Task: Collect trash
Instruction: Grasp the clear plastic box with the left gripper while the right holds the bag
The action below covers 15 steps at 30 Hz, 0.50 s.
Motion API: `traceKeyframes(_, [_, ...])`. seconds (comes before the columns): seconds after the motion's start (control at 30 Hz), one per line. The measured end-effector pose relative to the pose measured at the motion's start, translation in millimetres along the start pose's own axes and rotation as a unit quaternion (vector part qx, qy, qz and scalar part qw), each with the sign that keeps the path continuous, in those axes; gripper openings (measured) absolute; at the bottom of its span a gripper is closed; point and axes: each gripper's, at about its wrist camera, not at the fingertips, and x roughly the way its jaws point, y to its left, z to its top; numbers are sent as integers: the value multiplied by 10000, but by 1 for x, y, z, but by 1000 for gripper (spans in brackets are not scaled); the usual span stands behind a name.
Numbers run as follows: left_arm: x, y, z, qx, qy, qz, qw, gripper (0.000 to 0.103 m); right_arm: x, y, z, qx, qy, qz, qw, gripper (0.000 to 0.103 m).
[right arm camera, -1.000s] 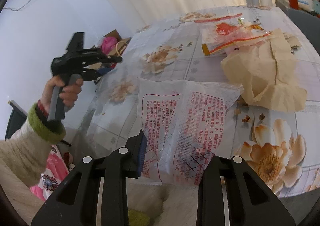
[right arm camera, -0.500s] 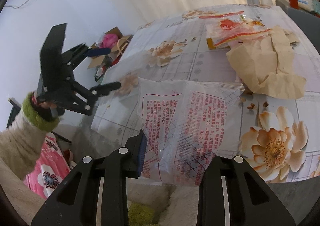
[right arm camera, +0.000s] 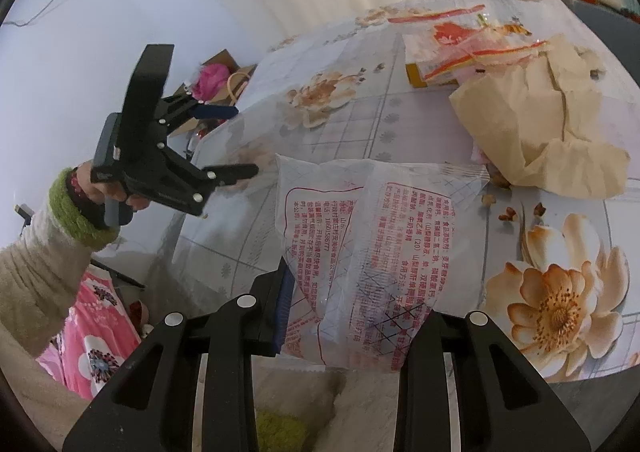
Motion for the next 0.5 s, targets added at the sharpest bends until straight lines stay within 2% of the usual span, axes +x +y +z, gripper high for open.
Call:
traceKeyframes(0.23, [11,0,4,-196,124,-9,9997,98,5,-4,0,119,69,60,9999,29])
traceKeyframes(0.5, [20,-18,11,297,301,108,9990,97,5,-10,0,181,99,121,9997,30])
